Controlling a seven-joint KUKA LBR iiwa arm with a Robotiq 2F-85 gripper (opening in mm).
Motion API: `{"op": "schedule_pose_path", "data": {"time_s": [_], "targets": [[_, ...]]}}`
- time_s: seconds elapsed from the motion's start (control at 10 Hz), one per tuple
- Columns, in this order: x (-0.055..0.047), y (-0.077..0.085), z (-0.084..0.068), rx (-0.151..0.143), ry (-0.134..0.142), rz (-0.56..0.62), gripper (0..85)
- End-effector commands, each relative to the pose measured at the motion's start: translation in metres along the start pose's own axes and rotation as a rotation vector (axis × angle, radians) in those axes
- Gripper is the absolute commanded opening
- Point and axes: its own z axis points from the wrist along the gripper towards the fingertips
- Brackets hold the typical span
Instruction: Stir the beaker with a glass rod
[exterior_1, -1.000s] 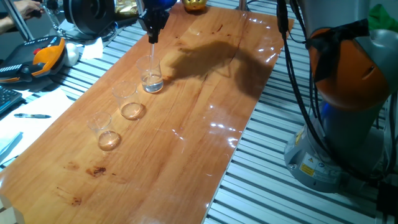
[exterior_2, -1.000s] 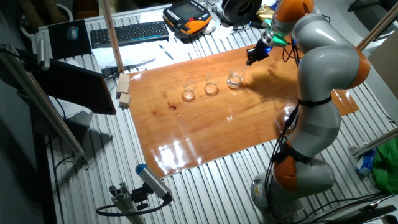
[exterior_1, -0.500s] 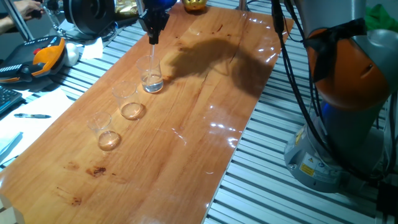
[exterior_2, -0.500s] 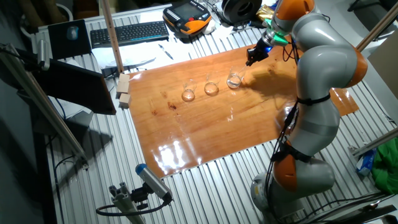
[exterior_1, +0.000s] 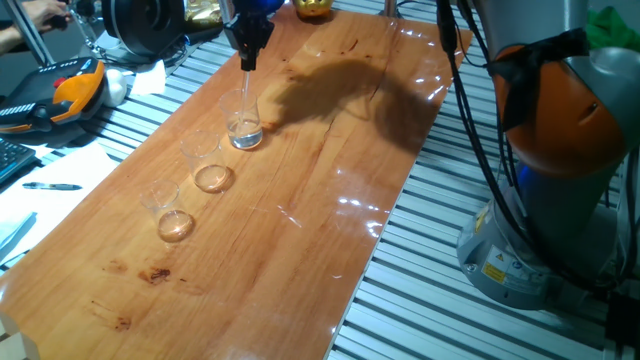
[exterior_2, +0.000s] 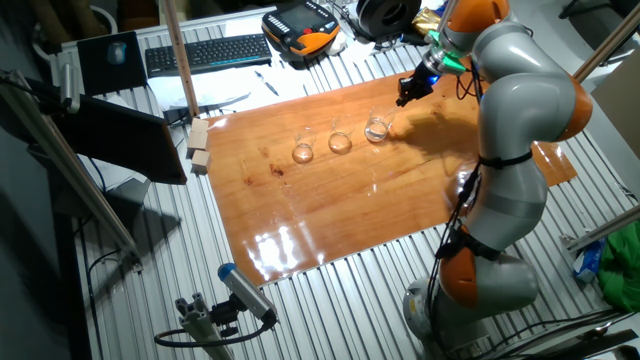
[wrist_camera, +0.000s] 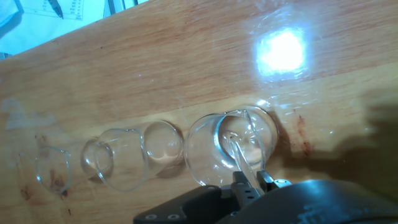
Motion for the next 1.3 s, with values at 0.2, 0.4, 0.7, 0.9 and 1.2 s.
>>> {"op": "schedule_pose_path", "data": {"time_s": [0.2, 0.4, 0.7, 0.9, 1.2], "targets": [[0.001, -0.003, 0.0, -0.03, 0.005, 0.008, 0.0], [0.002, -0.007, -0.001, -0.033, 0.007, 0.005, 0.0], [0.003, -0.011, -0.001, -0.056, 0.015, 0.011, 0.0], [0.004, -0.013, -0.001, -0.079, 0.019, 0.022, 0.0], [0.003, -0.017, 0.0, -0.095, 0.024, 0.025, 0.0]]}}
